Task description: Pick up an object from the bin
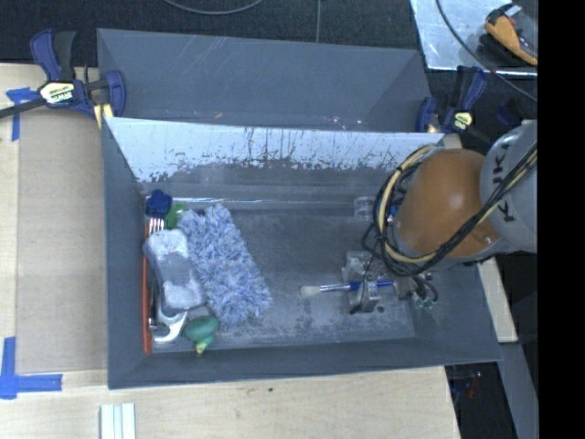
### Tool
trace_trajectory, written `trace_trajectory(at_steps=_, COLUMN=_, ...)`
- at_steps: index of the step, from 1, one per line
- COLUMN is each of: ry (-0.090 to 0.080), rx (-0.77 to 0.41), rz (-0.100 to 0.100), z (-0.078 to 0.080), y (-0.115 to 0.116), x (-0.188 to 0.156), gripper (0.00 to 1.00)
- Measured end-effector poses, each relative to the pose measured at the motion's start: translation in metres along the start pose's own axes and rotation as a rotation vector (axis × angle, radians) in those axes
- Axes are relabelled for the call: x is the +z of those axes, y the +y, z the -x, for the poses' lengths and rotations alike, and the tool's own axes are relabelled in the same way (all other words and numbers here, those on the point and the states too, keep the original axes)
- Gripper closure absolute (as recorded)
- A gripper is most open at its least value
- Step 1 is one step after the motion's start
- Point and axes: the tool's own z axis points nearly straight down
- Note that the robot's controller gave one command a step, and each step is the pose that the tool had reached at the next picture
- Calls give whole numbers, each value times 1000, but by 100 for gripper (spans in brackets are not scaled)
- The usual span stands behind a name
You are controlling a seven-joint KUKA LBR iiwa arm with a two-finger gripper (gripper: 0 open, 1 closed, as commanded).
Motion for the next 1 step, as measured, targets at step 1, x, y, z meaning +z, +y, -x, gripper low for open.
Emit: trace_trajectory(at_steps=1, ry=0, rx=0, rz=0, z=0, y=0, x=0, gripper=100)
